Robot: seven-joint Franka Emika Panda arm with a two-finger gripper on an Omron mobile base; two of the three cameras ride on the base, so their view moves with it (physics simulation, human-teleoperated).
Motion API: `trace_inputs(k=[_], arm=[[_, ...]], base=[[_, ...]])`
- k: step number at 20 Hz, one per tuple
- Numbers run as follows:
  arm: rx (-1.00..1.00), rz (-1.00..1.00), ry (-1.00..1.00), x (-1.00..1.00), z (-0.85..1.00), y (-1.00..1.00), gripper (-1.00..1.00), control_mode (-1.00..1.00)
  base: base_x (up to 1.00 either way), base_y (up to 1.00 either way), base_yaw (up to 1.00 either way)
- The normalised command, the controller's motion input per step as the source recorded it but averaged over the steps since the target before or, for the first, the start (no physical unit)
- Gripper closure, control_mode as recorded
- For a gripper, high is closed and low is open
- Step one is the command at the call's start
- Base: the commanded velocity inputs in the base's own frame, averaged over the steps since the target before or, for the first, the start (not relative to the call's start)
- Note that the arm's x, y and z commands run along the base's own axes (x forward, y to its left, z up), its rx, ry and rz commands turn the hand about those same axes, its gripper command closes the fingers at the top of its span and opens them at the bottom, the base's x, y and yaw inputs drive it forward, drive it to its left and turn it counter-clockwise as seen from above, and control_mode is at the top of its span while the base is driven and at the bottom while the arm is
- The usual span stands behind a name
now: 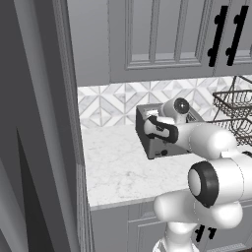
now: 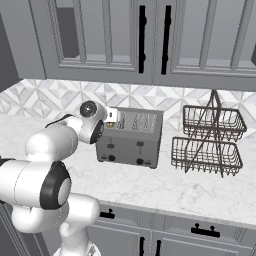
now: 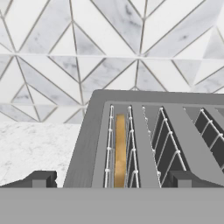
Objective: Start the toaster. Once the lever pops up, take the bread to the plate on the dining counter.
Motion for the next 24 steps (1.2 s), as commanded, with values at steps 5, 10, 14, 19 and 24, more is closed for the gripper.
trace_inputs(k=[5,10,14,19,24], arm=[[0.00,0.00,0.00,0.00,0.00,0.00,-1.00,-1.00],[0.00,0.00,0.00,0.00,0.00,0.00,-1.00,-1.00],[0.00,0.00,0.00,0.00,0.00,0.00,-1.00,-1.00],[0.00,0.00,0.00,0.00,0.00,0.00,-1.00,-1.00],[0.00,0.00,0.00,0.00,0.00,0.00,-1.00,-1.00]], base=[[0.00,0.00,0.00],[0.00,0.00,0.00],[0.00,0.00,0.00],[0.00,0.00,0.00],[0.00,0.00,0.00]])
